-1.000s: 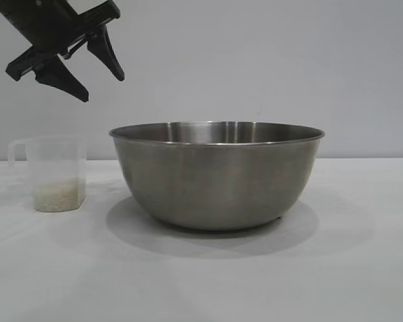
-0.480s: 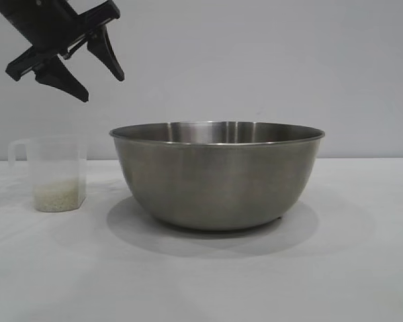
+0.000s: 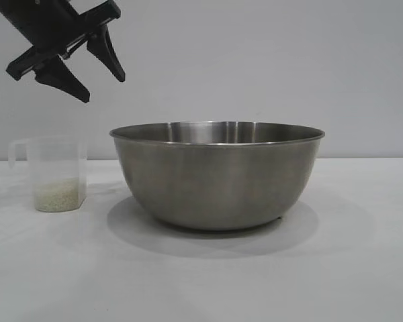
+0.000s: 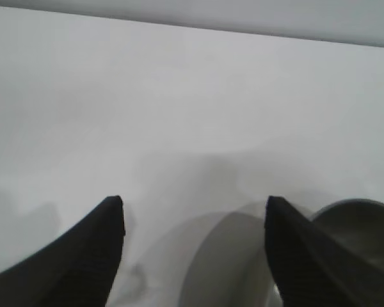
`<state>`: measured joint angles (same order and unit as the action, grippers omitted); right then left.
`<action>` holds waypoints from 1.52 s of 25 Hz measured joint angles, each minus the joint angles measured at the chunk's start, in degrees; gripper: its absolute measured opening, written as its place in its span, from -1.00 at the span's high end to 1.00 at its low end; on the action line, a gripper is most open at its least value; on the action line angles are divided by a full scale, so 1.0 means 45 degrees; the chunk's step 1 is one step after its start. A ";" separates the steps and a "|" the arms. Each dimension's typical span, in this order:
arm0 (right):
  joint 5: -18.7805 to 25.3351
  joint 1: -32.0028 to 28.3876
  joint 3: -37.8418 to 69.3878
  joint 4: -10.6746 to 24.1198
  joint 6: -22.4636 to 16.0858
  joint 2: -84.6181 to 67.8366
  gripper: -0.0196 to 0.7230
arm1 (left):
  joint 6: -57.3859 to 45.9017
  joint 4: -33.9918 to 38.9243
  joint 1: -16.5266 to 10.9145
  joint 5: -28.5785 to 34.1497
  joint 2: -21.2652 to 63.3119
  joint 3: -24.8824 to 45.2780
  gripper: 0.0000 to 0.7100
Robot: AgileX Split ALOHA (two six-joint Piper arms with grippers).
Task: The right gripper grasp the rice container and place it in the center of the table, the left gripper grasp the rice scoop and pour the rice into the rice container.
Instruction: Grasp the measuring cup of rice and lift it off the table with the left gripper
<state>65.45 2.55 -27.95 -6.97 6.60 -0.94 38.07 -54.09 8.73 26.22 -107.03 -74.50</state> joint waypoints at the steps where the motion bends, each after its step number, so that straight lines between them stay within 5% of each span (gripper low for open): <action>1: 0.0000 0.0000 0.0000 0.0000 0.0000 0.0000 -0.47 | 0.0000 0.0561 0.0000 0.0104 0.0190 0.0000 -0.17; 5: 0.0000 0.0000 0.0000 0.0000 0.0000 0.0000 -0.47 | -0.0377 0.3299 0.0000 0.0606 0.1258 0.0000 -0.17; 14: 0.0000 0.0000 0.0000 0.0000 0.0000 0.0000 -0.47 | -0.5685 0.9326 0.0000 0.3265 0.3330 0.0027 -0.17; 23: 0.0000 0.0000 0.0000 0.0000 0.0000 0.0000 -0.47 | -0.7389 1.0589 0.0000 0.4029 0.5884 0.2552 -0.17; 28: 0.0000 0.0000 0.0000 0.0000 0.0000 0.0000 -0.47 | -0.7730 1.0566 0.0000 0.2664 0.7994 0.5315 -0.17; 38: 0.0000 0.0000 0.0000 -0.0019 0.0000 0.0000 -0.47 | -0.7783 0.8665 0.0000 -0.3280 1.1125 1.1085 -0.17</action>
<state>65.45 2.55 -27.95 -7.05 6.60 -0.94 3.05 -15.09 8.73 11.46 -56.97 -24.62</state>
